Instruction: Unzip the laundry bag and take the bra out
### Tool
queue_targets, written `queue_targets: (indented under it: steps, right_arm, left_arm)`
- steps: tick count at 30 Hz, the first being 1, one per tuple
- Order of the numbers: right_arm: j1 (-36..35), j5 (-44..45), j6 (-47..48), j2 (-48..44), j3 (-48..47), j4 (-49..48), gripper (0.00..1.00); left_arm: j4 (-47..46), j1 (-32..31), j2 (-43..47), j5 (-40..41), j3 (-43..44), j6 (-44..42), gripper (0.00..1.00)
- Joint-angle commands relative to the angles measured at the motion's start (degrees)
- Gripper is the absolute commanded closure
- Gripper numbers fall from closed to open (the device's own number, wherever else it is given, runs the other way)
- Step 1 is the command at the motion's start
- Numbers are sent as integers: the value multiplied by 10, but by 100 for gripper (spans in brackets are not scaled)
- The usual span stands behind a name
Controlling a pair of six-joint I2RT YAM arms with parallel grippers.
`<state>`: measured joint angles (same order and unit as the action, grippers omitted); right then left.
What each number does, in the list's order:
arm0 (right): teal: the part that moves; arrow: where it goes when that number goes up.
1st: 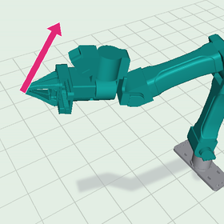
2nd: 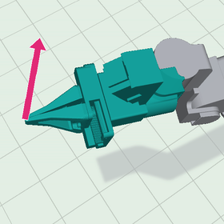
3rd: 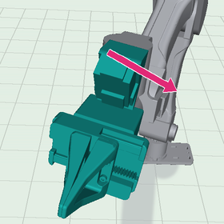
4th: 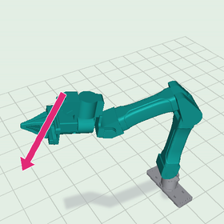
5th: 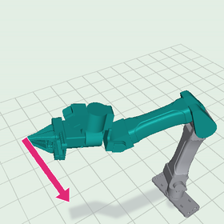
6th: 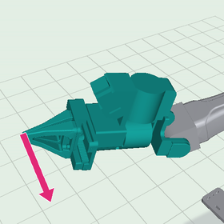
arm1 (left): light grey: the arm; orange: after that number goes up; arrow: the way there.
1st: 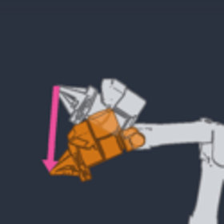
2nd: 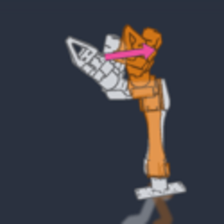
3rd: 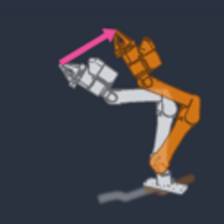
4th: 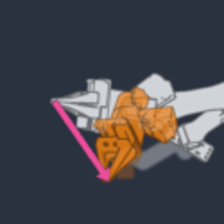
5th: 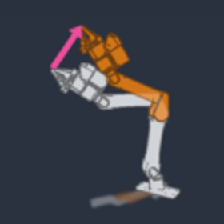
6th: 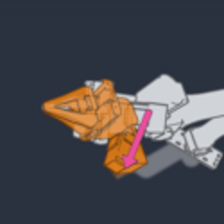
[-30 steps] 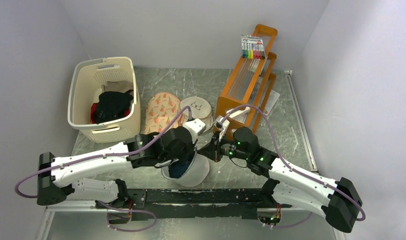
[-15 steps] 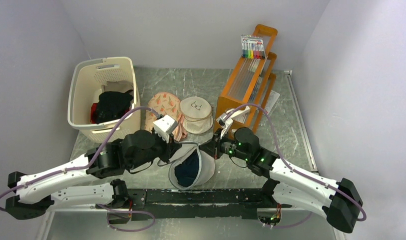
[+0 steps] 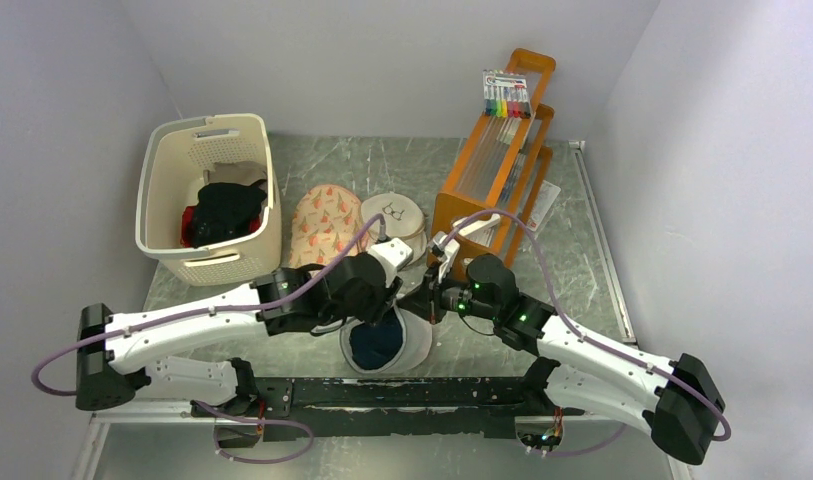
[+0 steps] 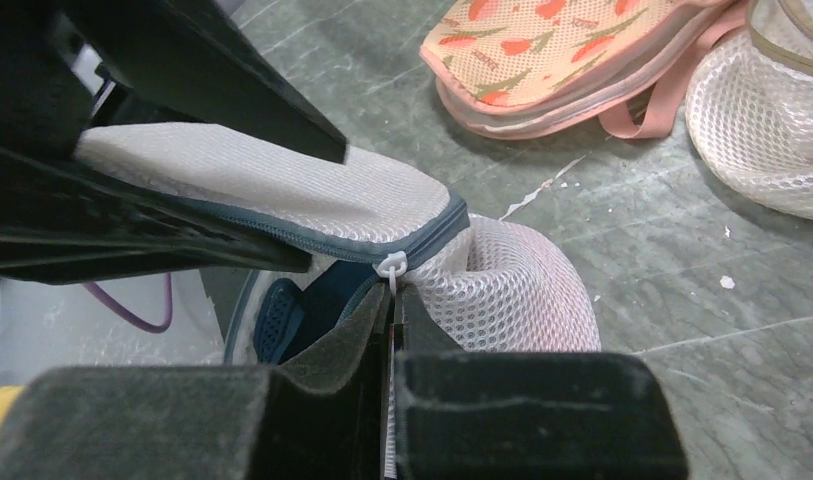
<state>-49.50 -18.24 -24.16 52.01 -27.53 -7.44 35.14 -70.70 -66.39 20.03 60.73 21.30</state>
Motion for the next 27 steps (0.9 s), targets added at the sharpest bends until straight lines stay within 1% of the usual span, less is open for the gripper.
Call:
queue_targets:
  steps: [1,3,6,7,8,14,18,21,24,27]
  right_arm:
    - [-1,-25,7,-10,-5,-14,100]
    - [-1,-18,9,-18,-9,-1,100]
    - [-1,-3,14,-28,-3,5,100]
    - [-1,6,13,-28,-2,5,100]
    - [-1,14,14,-26,-4,9,100]
    - [-1,49,23,-1,-15,19,100]
    - [-1,32,34,11,-23,15,100]
    - [-1,25,34,14,-22,9,100]
    - [-1,15,35,15,-18,1,100]
    - [-1,12,33,14,-12,-11,100]
  left_arm:
    - [-5,1,-24,-5,30,-33,56]
    - [11,1,-28,1,39,-33,70]
    - [19,1,-12,2,40,-40,86]
    - [21,1,-3,0,40,-41,91]
    - [22,1,9,-4,40,-41,93]
    - [-20,1,108,-69,8,-82,93]
    - [-49,1,174,-118,-13,-106,93]
    - [-73,1,206,-171,-18,-113,93]
    - [-123,1,230,-223,-37,-122,93]
    - [-157,1,240,-229,-44,-121,93]
